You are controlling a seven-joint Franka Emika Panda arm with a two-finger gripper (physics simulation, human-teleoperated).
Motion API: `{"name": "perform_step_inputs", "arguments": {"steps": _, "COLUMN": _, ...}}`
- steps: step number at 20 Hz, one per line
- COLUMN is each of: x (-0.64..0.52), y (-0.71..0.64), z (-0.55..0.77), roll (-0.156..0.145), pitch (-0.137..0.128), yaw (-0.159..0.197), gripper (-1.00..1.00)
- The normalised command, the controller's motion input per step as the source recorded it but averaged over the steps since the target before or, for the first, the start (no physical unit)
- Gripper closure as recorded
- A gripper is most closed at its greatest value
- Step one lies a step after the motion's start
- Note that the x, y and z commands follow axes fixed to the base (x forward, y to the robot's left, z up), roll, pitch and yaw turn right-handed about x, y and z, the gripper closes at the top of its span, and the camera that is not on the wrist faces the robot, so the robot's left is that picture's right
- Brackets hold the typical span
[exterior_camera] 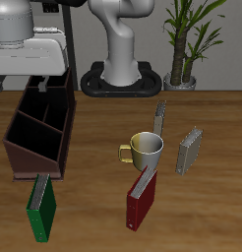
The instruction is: Place the green book into the right desk caddy's right compartment
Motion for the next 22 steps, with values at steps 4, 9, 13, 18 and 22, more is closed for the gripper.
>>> {"name": "perform_step_inputs", "arguments": {"steps": 4, "x": 0.22, "y": -0.01, "z": -0.18, "roll": -0.027, "pitch": 0.005, "yaw": -0.011, "gripper": -1.0}}
{"name": "perform_step_inputs", "arguments": {"steps": 9, "x": 0.11, "y": 0.17, "z": -0.19, "roll": -0.01, "pitch": -0.005, "yaw": 0.011, "gripper": -1.0}}
{"name": "perform_step_inputs", "arguments": {"steps": 13, "x": 0.07, "y": 0.06, "z": -0.15, "roll": -0.007, "pitch": 0.002, "yaw": -0.018, "gripper": -1.0}}
{"name": "perform_step_inputs", "arguments": {"steps": 18, "x": 0.05, "y": -0.07, "z": -0.19, "roll": -0.009, "pitch": 0.007, "yaw": 0.002, "gripper": -1.0}}
{"name": "perform_step_inputs", "arguments": {"steps": 22, "x": 0.02, "y": -0.08, "z": -0.24, "roll": -0.025, "pitch": -0.011, "yaw": 0.029, "gripper": -1.0}}
